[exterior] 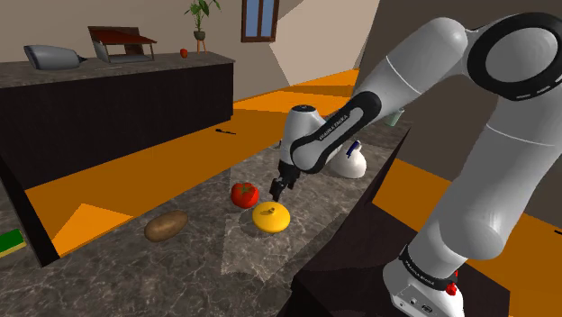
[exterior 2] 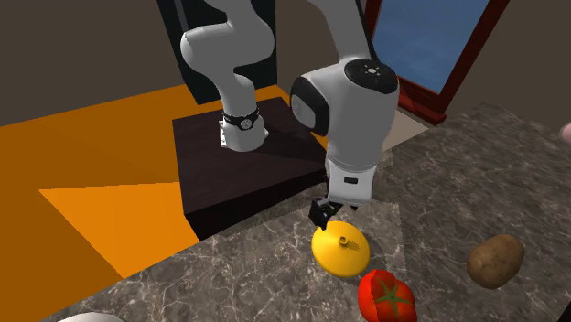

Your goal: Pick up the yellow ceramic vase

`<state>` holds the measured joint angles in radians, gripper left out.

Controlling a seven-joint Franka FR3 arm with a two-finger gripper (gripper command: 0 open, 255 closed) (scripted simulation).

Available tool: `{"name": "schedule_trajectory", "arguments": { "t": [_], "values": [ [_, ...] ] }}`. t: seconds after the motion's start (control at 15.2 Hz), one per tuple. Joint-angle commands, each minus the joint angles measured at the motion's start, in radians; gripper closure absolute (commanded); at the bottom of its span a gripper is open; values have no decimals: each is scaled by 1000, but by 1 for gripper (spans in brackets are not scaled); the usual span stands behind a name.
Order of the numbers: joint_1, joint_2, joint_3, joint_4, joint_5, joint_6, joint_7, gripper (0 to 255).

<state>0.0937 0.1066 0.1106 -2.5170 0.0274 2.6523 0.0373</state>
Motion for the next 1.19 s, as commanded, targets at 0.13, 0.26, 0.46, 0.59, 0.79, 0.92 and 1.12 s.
{"name": "schedule_trajectory", "arguments": {
  "t": [0.13,0.26,0.46,0.59,0.79,0.92,1.12],
  "values": [
    [16,161,3,81,-9,101,23,0],
    [18,179,1,85,-12,116,24,0],
    [22,222,-4,91,-19,153,28,0],
    [25,251,-8,96,-23,177,30,0],
    [27,274,-11,100,-26,196,32,0],
    [28,275,-11,101,-26,195,32,255],
    [28,274,-11,101,-26,195,33,255]
  ]
}}
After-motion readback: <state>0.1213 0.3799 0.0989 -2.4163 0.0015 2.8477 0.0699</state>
